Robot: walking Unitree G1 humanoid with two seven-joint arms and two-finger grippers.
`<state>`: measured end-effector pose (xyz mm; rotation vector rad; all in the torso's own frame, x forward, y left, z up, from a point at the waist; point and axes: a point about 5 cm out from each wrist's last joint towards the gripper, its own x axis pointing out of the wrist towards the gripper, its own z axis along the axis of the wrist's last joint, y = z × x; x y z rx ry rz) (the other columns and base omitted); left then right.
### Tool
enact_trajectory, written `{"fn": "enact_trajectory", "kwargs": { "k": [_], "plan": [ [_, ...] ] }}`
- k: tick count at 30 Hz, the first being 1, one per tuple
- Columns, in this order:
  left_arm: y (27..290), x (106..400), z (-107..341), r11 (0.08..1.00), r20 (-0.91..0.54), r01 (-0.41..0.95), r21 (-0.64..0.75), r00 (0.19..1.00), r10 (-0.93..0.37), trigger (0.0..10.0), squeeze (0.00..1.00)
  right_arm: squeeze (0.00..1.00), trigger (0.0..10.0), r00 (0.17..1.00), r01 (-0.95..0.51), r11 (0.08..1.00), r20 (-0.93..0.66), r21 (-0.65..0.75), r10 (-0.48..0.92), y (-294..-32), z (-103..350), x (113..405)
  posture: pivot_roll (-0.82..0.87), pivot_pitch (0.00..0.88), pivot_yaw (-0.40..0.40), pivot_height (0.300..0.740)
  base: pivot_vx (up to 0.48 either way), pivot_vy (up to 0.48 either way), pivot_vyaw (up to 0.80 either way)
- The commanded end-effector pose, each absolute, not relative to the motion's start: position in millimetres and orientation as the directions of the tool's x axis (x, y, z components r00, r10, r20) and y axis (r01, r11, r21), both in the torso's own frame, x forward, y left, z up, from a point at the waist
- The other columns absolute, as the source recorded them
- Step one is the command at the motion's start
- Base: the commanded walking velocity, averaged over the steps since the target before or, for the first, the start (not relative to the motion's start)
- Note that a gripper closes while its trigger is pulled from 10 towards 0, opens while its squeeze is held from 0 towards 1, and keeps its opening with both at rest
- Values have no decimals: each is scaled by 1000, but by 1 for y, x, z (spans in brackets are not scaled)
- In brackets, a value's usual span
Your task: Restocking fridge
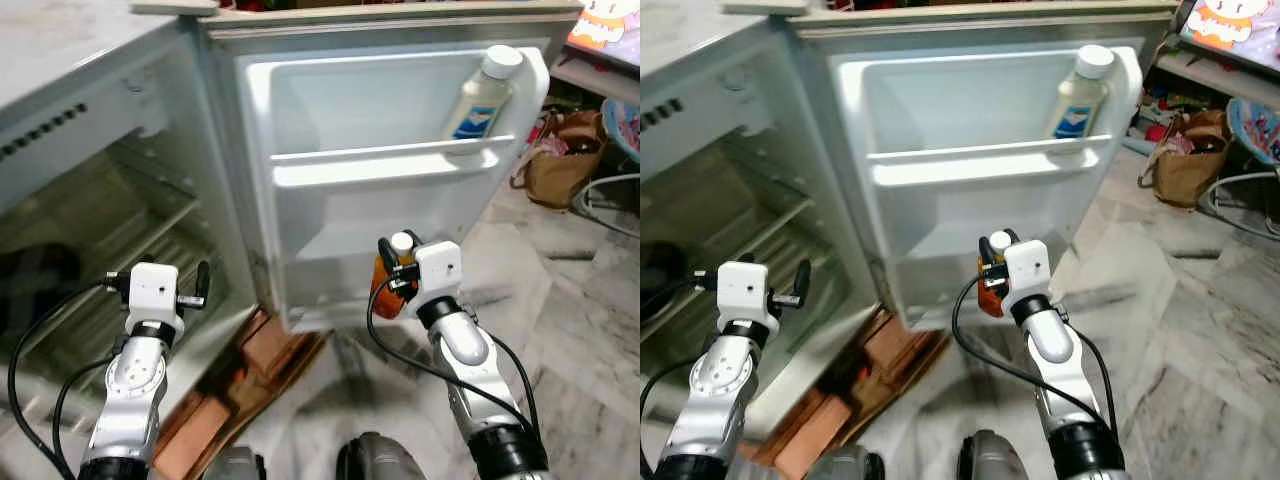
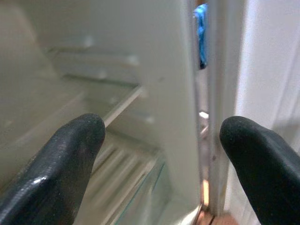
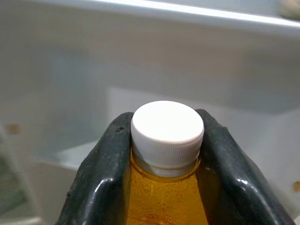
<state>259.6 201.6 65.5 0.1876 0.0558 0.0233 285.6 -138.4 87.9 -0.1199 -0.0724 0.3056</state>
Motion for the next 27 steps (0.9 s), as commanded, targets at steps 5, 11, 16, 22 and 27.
{"fn": "enact_trajectory", "kwargs": {
  "k": [5, 11, 16, 22, 27],
  "plan": [
    [201, 259, 63, 980, -62, -15, 197, 998, 28, 10000, 0, 0, 10000, 940, -316, 938, 90, -141, 330, -140, 96, 285, 50, 98, -34, 740, 51, 0, 0],
    [200, 258, 63, 980, -66, -14, 200, 997, 28, 10000, 0, 0, 10000, 941, -316, 939, 79, -132, 328, -140, 94, 284, 53, 103, -34, 740, 0, 0, 0],
    [202, 255, 61, 978, -75, -16, 208, 997, 32, 10000, 0, 0, 10000, 939, -334, 936, 48, -113, 341, -138, 87, 280, 60, 112, -37, 740, 0, 0, 0],
    [203, 252, 60, 977, -80, -21, 210, 996, 38, 10000, 0, 0, 10000, 937, -344, 934, 36, -93, 349, -136, 83, 277, 67, 114, -39, 740, 0, 0, 0],
    [202, 251, 60, 976, -81, -21, 216, 996, 39, 10000, 0, 0, 10000, 936, -346, 934, 39, -83, 350, -134, 83, 278, 70, 115, -35, 740, 0, 0, 0]
  ]
}}
